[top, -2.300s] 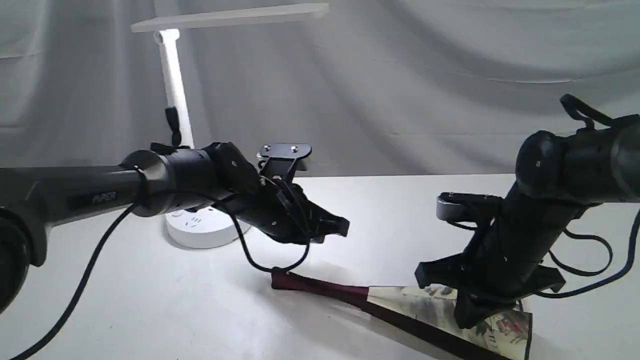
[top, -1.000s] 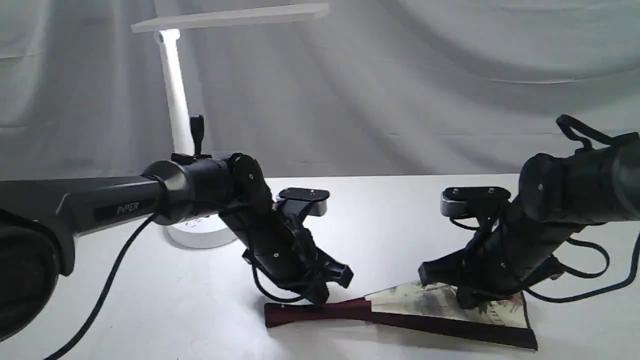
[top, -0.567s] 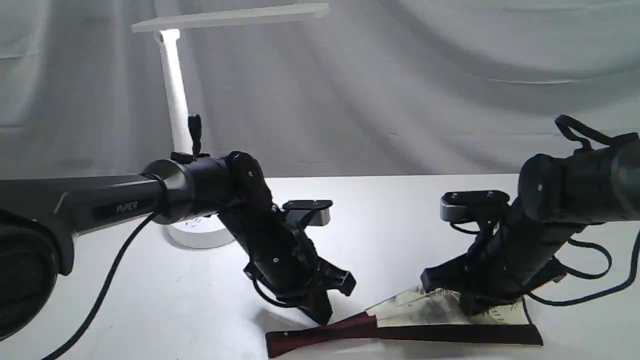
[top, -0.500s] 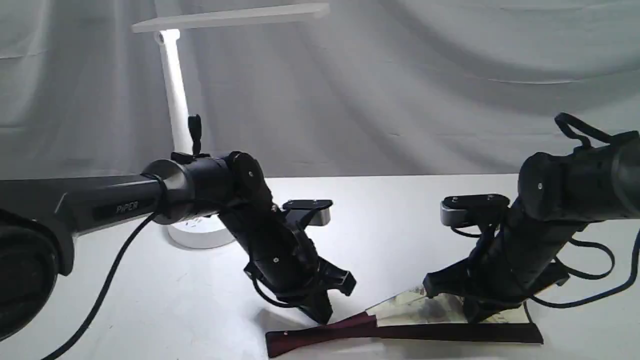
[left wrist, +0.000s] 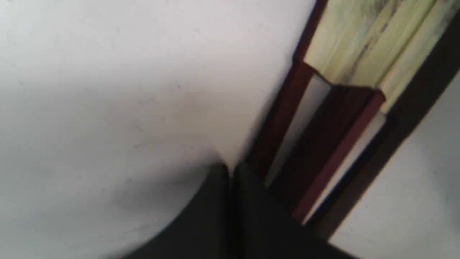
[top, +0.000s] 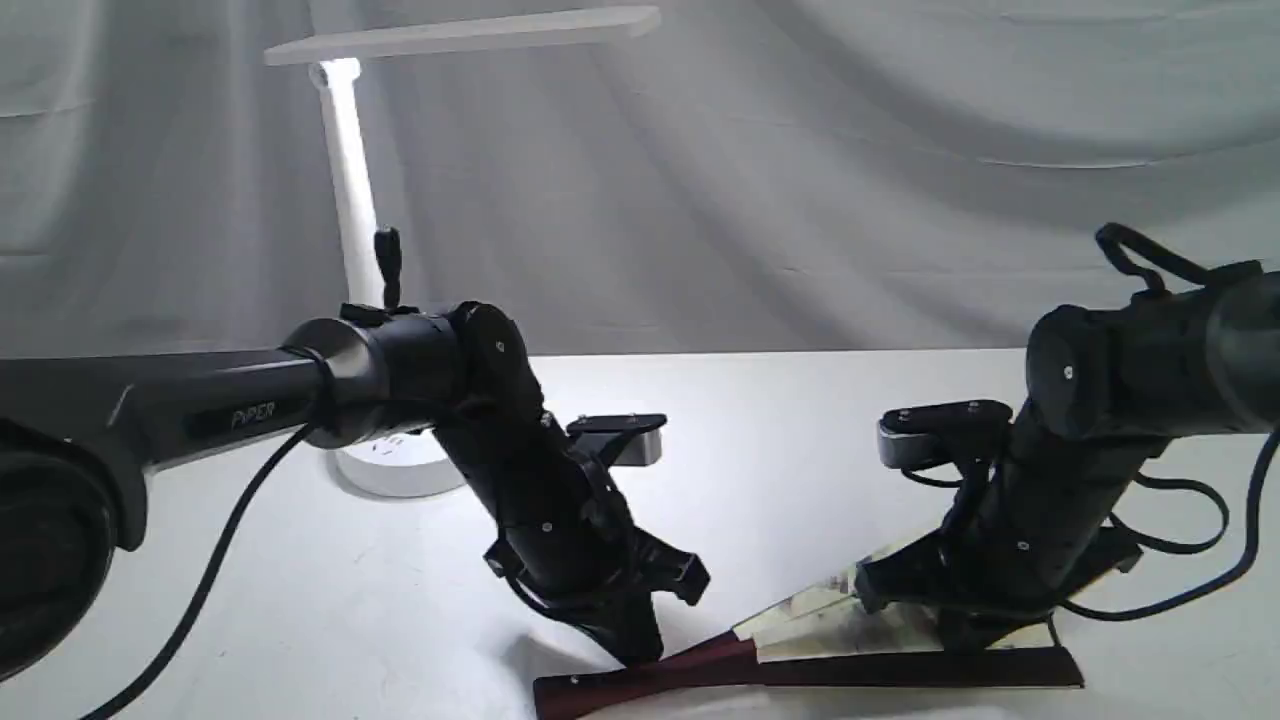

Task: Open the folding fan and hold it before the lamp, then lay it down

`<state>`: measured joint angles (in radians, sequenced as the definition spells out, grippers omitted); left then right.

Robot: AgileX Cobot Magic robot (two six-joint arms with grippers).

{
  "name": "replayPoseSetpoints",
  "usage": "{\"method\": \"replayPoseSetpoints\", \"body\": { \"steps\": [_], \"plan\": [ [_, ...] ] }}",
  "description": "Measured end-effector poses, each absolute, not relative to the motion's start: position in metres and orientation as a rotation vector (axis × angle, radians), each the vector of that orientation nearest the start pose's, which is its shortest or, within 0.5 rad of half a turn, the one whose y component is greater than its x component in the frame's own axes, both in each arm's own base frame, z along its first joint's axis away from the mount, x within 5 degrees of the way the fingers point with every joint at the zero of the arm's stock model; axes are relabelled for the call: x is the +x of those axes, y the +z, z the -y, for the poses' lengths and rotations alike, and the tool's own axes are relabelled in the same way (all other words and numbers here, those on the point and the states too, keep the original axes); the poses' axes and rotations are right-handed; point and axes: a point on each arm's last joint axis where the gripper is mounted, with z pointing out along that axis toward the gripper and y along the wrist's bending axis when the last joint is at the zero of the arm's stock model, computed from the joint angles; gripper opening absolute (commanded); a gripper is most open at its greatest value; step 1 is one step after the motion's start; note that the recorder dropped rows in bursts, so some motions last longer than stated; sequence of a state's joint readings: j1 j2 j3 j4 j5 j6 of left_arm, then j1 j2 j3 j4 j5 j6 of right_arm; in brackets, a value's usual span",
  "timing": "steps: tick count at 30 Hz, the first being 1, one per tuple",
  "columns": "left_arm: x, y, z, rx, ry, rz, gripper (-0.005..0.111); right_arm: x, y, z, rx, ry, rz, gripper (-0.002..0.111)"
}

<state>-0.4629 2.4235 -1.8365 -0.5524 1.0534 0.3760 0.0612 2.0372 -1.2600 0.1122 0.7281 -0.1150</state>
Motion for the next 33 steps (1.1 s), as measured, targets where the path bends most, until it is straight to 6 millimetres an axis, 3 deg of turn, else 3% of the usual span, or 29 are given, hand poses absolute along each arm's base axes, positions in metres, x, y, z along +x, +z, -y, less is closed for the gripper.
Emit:
{"method": "replayPoseSetpoints", "body": {
  "steps": [12, 21, 33],
  "plan": [
    [0.400, 0.099, 0.253, 0.884, -0.799, -2.975, 0.000, 0.399, 0.118, -0.028, -0.161, 0.053, -2.831, 0.000],
    [0.375, 0.100, 0.287, 1.025, -0.807, -2.966, 0.000, 0.406, 0.115, -0.026, -0.163, 0.036, -2.764, 0.000],
    [0.370, 0.103, 0.301, 0.897, -0.936, -2.969, 0.000, 0.421, 0.110, -0.030, -0.035, 0.110, -2.669, 0.000]
  ]
}}
